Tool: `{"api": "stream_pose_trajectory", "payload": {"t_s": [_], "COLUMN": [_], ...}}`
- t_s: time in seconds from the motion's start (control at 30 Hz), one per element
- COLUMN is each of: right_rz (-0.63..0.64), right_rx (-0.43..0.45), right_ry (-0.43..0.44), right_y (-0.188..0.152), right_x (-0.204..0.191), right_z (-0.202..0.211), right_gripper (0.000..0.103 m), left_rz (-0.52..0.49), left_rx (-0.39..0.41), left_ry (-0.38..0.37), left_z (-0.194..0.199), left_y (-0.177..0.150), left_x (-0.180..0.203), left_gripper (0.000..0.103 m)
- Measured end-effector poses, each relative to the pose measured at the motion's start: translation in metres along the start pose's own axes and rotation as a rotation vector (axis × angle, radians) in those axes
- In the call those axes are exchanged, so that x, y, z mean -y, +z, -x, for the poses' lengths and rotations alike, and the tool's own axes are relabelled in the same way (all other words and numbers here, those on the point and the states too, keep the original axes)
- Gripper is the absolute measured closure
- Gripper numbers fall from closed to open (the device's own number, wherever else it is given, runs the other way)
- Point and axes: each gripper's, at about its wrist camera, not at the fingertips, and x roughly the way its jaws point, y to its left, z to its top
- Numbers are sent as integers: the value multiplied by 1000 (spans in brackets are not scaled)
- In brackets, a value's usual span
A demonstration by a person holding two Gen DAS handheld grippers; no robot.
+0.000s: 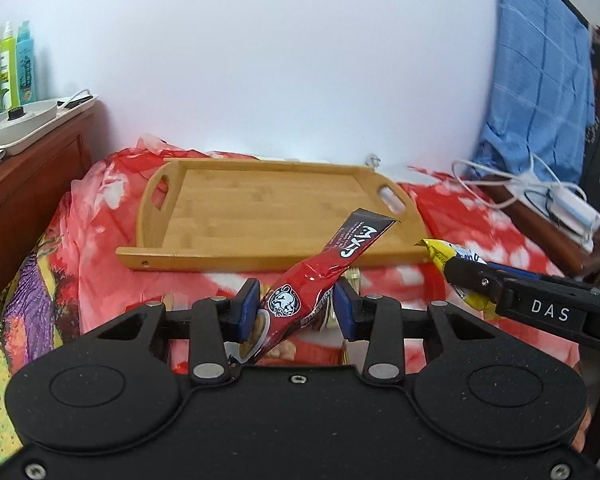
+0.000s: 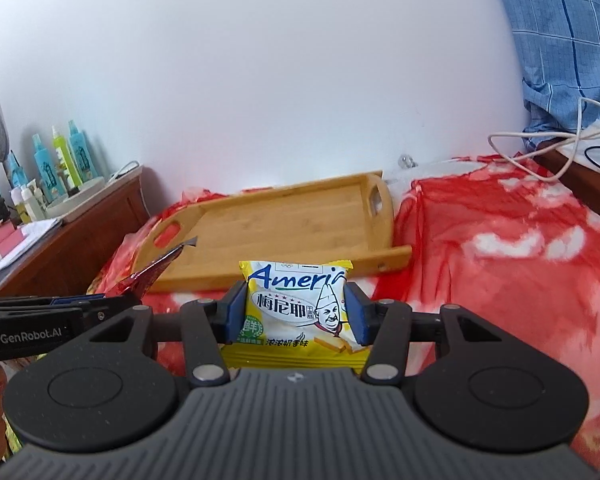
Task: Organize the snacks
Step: 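Carry the yellow pack and red coffee stick onto the wooden tray with both grippers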
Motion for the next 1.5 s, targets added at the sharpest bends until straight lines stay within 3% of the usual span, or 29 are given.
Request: {"api": "stream_pose_trajectory", "payload": {"t_s": [0.33,0.77,1.3,1.5], "right_rz": [-35,-54,-8,-32], "right_rx": [22,8,-77,-104], "right_ry": [-7,6,-9,-25], "right_y": [35,69,68,64], "right_x": [10,18,24,32], "right_z": [-30,-105,-183,-192], "right_gripper": [48,48,48,48], "left_rz": [83,219,204,212], "left_rx": [10,-21,-129,-174], "left_ry": [23,82,218,223], "left_z": [-23,-94,-201,-226], "left_y": [41,95,107,103], "left_x": [-1,-16,-17,-15], "left_gripper": [65,65,65,65]}}
